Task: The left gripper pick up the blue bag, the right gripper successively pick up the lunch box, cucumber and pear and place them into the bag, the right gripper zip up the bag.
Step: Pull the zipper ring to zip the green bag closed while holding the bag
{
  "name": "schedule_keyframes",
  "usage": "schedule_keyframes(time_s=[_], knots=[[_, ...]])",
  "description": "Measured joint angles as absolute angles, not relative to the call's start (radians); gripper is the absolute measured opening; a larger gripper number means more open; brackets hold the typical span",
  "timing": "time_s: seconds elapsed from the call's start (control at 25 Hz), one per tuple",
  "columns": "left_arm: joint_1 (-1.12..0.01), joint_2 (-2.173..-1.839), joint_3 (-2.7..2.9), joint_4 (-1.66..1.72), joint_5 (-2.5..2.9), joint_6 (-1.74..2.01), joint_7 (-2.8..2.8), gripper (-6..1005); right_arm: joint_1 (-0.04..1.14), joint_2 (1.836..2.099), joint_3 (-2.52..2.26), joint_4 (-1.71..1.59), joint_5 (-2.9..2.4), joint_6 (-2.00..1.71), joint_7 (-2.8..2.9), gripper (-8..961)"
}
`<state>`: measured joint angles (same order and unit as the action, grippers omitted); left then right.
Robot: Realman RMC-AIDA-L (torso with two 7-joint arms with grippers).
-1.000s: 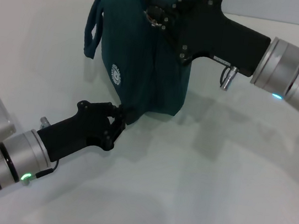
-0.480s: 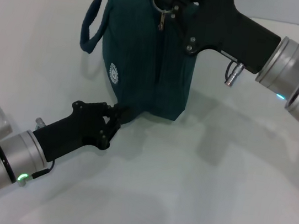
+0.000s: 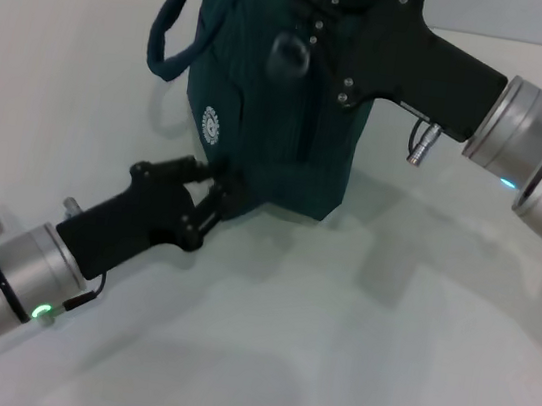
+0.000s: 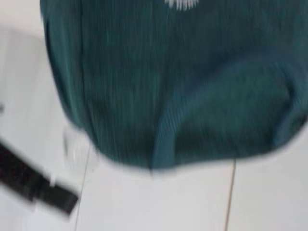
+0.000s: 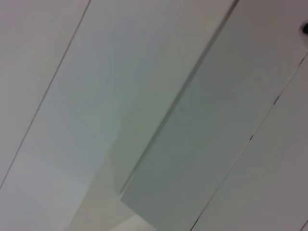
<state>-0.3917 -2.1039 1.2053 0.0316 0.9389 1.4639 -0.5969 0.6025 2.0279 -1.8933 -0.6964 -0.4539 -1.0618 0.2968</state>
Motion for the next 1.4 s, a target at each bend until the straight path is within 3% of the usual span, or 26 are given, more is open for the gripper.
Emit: schedule_keyframes(time_s=[0.24, 0.64, 1.08, 1.4], knots=[[-0.393, -2.109, 1.206, 0.025, 0.866, 1.556, -0.604, 269, 0.602, 2.028, -1.900, -0.696, -0.454, -1.062, 0.296, 30], [-0.432, -2.108, 1.212, 0.024, 0.864, 1.580, -0.607, 738, 0.602, 2.028, -1.906, -0.696, -0.454, -1.067, 0.296, 30], [-0.441, -2.108, 1.213, -0.003, 0.876, 1.611, -0.615, 884, 0.611, 2.028, -1.917, -0.697, -0.454, -1.068, 0.296, 30], [-0.464, -2.108, 1.207, -0.021, 0.861, 1.564, -0.621, 870, 0.607, 2.028, -1.918, -0.702, -0.454, -1.070, 0.294, 30]])
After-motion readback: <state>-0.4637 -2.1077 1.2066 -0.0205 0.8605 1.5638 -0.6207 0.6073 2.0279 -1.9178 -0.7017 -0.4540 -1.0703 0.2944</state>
